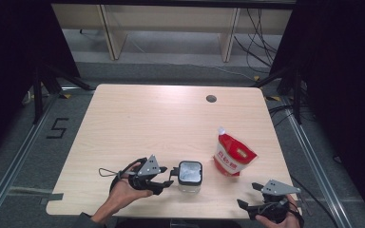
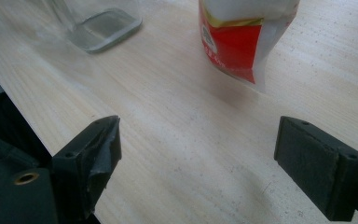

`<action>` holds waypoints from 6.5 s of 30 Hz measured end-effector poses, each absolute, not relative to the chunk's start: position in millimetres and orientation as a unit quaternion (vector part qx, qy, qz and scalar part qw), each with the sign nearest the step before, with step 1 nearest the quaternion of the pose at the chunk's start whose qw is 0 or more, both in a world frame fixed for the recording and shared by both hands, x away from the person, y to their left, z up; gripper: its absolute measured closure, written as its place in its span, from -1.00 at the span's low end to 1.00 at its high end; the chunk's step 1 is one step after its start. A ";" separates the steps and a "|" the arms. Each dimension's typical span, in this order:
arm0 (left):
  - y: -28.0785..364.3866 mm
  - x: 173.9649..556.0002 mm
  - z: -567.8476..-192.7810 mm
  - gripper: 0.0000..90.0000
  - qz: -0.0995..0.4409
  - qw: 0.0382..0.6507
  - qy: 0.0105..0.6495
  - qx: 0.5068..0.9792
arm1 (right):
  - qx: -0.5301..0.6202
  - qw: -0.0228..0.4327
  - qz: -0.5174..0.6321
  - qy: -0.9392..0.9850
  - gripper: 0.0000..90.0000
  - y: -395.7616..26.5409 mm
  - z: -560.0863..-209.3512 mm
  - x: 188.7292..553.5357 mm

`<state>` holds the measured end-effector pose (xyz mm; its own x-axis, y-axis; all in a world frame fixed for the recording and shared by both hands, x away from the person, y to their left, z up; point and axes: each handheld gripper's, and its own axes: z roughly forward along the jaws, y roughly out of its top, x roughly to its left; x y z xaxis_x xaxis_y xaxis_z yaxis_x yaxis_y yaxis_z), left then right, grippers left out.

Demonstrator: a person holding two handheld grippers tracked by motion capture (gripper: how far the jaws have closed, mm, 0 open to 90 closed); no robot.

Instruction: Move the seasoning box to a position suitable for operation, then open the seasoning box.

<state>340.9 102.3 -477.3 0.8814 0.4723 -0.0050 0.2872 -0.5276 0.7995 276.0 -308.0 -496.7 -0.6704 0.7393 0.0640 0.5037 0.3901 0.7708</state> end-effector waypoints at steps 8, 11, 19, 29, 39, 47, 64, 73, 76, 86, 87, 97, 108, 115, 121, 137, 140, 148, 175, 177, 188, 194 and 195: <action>110.0 340.2 -467.8 -0.17 0.107 0.441 0.241 0.858 | 0.381 0.143 0.402 0.820 -0.65 -305.6 -496.9 275.3; 112.0 341.8 -464.4 -0.22 0.110 0.443 0.240 0.857 | 0.382 0.144 0.399 0.821 -0.65 -305.7 -496.4 275.5; 115.6 340.2 -452.3 -0.24 0.114 0.446 0.243 0.854 | 0.373 0.148 0.401 0.823 -0.65 -303.9 -496.0 275.6; 110.6 336.3 -431.9 0.48 0.132 0.487 0.232 0.831 | 0.372 0.137 0.417 0.818 -0.65 -298.6 -494.6 274.7; 98.9 340.2 -436.3 0.96 0.131 0.498 0.239 0.823 | 0.368 0.129 0.420 0.819 -0.65 -286.9 -489.7 268.9; 88.5 344.7 -446.2 0.98 0.127 0.487 0.231 0.833 | 0.341 0.135 0.434 0.823 -0.64 -278.5 -488.6 272.9; 87.6 344.3 -452.4 0.98 0.139 0.485 0.226 0.833 | 0.306 0.141 0.463 0.820 -0.32 -264.3 -481.8 274.2; 87.4 342.6 -453.7 0.98 0.141 0.491 0.231 0.828 | 0.279 0.155 0.472 0.822 0.00 -250.8 -476.1 276.0; 86.0 340.6 -454.4 0.98 0.140 0.498 0.241 0.821 | 0.276 0.154 0.471 0.824 0.01 -248.7 -475.8 276.4; 86.8 335.4 -452.9 0.97 0.150 0.494 0.237 0.823 | 0.272 0.154 0.472 0.824 0.02 -246.8 -475.6 276.2; 87.2 334.8 -452.8 0.97 0.151 0.494 0.239 0.822 | 0.272 0.153 0.472 0.824 0.02 -246.8 -475.5 276.2; 87.4 333.6 -454.2 0.97 0.155 0.497 0.239 0.819 | 0.274 0.155 0.470 0.825 0.05 -246.6 -475.5 276.2; 90.3 333.1 -455.6 0.98 0.152 0.498 0.246 0.818 | 0.264 0.154 0.470 0.828 0.19 -241.5 -474.4 278.4; 91.1 332.8 -457.4 0.98 0.151 0.505 0.251 0.812 | 0.255 0.159 0.475 0.827 0.29 -234.7 -472.3 282.2; 91.7 332.5 -458.3 0.98 0.148 0.506 0.255 0.811 | 0.249 0.159 0.475 0.829 0.44 -228.0 -470.8 285.9; 93.5 334.0 -459.7 0.98 0.145 0.506 0.251 0.812 | 0.215 0.179 0.480 0.831 0.77 -199.1 -458.0 299.8; 93.4 333.8 -460.3 0.97 0.144 0.509 0.255 0.809 | 0.206 0.181 0.482 0.832 0.80 -195.3 -455.4 302.6; 99.0 337.6 -459.1 0.65 0.137 0.522 0.261 0.801 | 0.193 0.189 0.487 0.830 0.87 -188.4 -450.9 306.9; 109.2 335.4 -490.8 0.19 0.115 0.489 0.240 0.831 | 0.186 0.196 0.497 0.825 0.86 -179.5 -442.3 307.5; 108.8 337.3 -492.2 0.20 0.117 0.489 0.231 0.833 | 0.184 0.195 0.494 0.827 0.86 -179.0 -441.3 307.5; 101.3 339.7 -496.1 0.39 0.106 0.491 0.228 0.834 | 0.183 0.195 0.499 0.824 0.86 -174.0 -439.7 307.8; 101.1 342.6 -495.9 0.53 0.110 0.491 0.221 0.836 | 0.178 0.195 0.497 0.827 0.86 -171.2 -437.4 308.2; 100.1 342.0 -496.6 0.56 0.108 0.493 0.226 0.833 | 0.177 0.197 0.500 0.824 0.86 -170.2 -437.6 308.4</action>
<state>342.0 100.1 -496.6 0.8745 0.4830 -0.0436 0.2704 -0.4110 0.8706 308.4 -170.2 -437.6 -0.8596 0.4893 -0.1473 0.0953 0.4367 0.8945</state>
